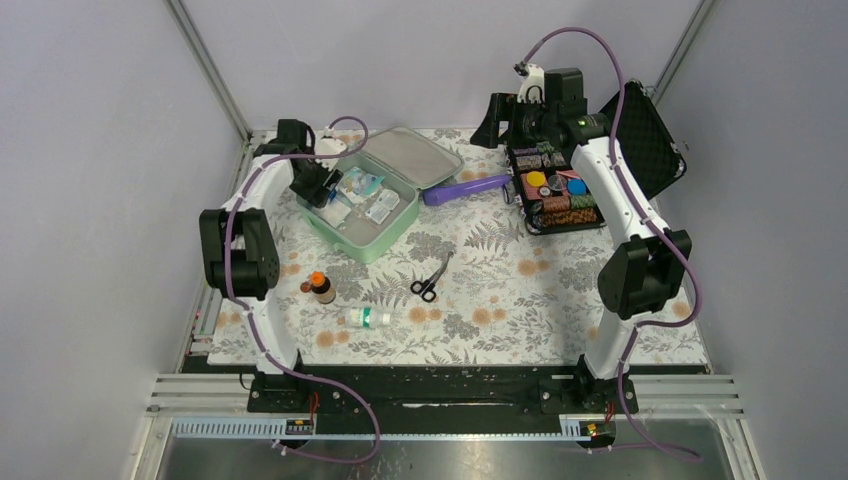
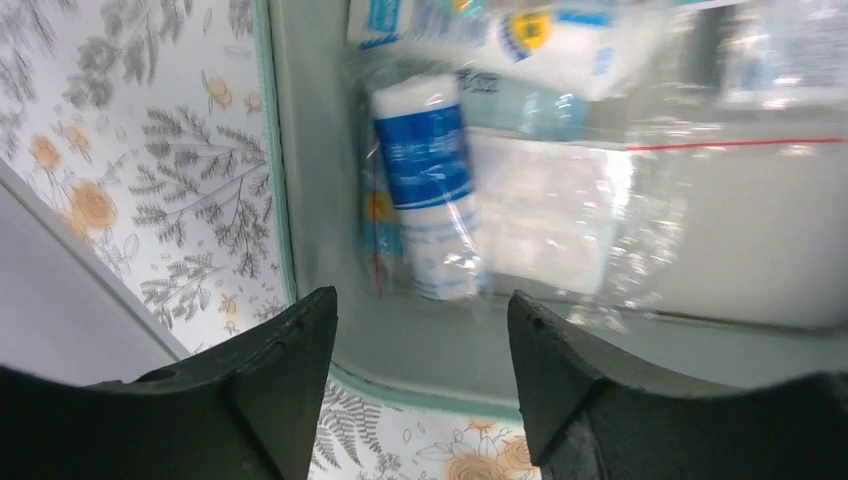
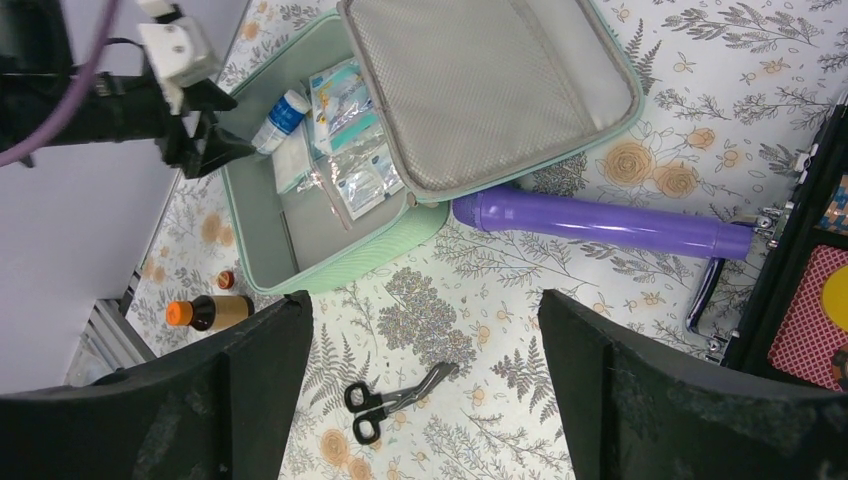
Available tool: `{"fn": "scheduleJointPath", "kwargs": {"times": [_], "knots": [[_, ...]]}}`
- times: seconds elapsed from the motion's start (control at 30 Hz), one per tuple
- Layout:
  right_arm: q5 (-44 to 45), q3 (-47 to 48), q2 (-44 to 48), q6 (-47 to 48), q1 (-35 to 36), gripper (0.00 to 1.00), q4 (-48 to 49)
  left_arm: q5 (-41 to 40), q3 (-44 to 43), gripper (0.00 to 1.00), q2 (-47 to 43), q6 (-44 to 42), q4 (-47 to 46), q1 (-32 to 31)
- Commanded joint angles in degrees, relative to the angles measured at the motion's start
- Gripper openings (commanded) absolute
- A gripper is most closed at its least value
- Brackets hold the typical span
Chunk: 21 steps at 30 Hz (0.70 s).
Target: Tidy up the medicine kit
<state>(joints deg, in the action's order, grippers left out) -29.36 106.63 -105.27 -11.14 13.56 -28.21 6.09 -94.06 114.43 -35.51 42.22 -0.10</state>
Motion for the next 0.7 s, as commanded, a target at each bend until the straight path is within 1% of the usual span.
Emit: {"fn": "scheduleJointPath", "kwargs": {"times": [0.0, 0.1, 0.17, 0.2, 0.23, 0.3, 0.37, 0.4, 0.43, 0.5, 0.57, 0.63, 0.67], "knots": [[0.5, 1.5, -0.9, 1.0, 0.1, 0.90, -0.9, 13.7, 4.4, 0.65, -13.8, -3.6, -3.4, 0.0], [0.3, 1.5, -1.1, 1.2, 0.1, 0.90, -0.9, 23.1, 10.0, 0.67, -20.2, -3.4, -3.9, 0.1], [0.0, 1.5, -1.0, 1.2, 0.1, 0.90, -0.9, 28.2, 12.1, 0.68, -23.4, -4.4, 0.0, 0.1], [-0.1, 1.3, -0.9, 1.3, 0.1, 0.90, -0.9, 30.7, 12.3, 0.68, -24.8, -5.8, 5.1, 0.7], [-0.2, 1.1, -0.7, 1.6, 0.1, 0.90, -0.9, 32.9, 12.3, 0.69, -26.1, -7.9, 8.1, 1.6], [-0.5, 0.5, -0.4, 1.9, 0.1, 0.90, -0.9, 35.4, 11.9, 0.70, -28.0, -13.8, 20.0, 2.8], [-0.9, -0.2, -0.2, 2.1, 0.1, 0.90, -0.8, 35.3, 11.6, 0.70, -28.7, -20.9, 30.6, 3.4], [-1.2, -0.5, -0.2, 2.1, 0.1, 0.90, -0.8, 34.2, 12.1, 0.70, -29.0, -24.2, 34.5, 3.7], [-1.4, -0.5, -0.3, 2.0, 0.1, 0.90, -0.9, 33.0, 13.4, 0.70, -29.5, -25.5, 36.1, 4.1], [-2.1, -0.6, -0.5, 2.1, 0.1, 0.91, -0.8, 32.1, 16.9, 0.70, -31.6, -25.4, 35.3, 5.3], [-2.7, -0.7, -0.5, 2.1, 0.2, 0.91, -0.7, 32.1, 20.9, 0.70, -34.4, -22.5, 30.8, 6.7], [-3.0, -1.0, -0.4, 2.3, 0.1, 0.91, -0.8, 33.0, 23.8, 0.70, -37.3, -21.7, 28.0, 7.1], [-3.1, -1.3, -0.4, 2.3, 0.2, 0.91, -0.8, 34.8, 24.6, 0.70, -38.7, -22.1, 26.8, 7.0]]}}
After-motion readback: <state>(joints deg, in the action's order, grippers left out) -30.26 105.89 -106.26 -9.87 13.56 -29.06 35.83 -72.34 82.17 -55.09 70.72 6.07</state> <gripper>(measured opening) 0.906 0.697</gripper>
